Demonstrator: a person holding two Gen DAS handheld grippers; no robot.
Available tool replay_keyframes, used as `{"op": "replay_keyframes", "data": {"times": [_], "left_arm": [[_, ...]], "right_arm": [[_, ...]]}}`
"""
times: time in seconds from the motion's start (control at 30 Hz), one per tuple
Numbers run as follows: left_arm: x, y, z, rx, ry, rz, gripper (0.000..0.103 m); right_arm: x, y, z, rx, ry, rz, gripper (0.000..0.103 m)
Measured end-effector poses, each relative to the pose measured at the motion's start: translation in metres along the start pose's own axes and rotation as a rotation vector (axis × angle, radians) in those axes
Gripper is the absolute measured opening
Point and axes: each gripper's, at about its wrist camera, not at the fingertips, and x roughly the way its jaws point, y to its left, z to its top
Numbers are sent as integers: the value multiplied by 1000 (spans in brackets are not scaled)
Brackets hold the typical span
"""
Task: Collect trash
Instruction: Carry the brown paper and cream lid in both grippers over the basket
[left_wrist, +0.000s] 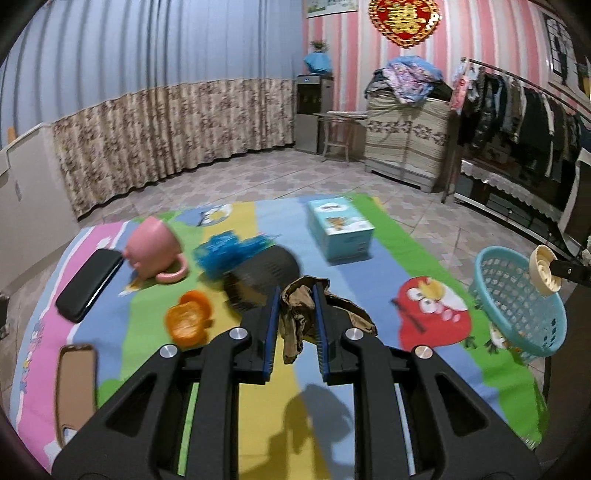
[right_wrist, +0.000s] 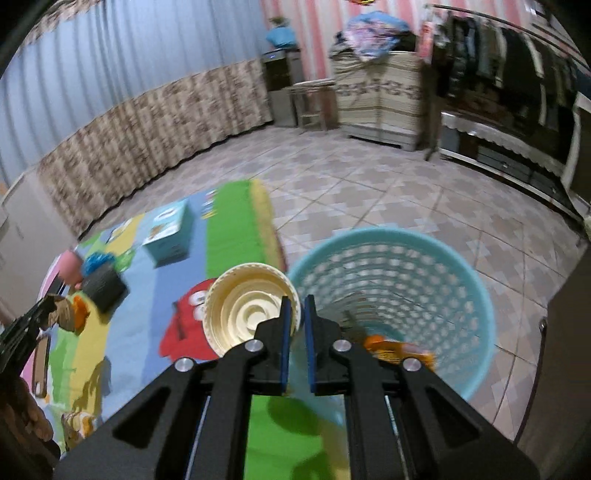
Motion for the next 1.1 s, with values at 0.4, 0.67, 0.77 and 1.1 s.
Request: {"op": "replay_keyframes", "data": {"times": [0.4, 0.67, 0.77, 1.1], "left_arm": [[19, -114, 19, 79, -15, -125, 16], [38, -192, 19, 142, -9, -219, 16], [45, -210, 20, 142, 0, -246, 16], [72, -264, 11, 166, 24, -305, 16]], "right_arm": [[-2, -76, -3, 72, -77, -66, 8], [13, -97, -6, 106, -76, -95, 8], [14, -103, -3, 120, -88, -98, 8], [22, -117, -5, 147, -77, -119, 7]]}}
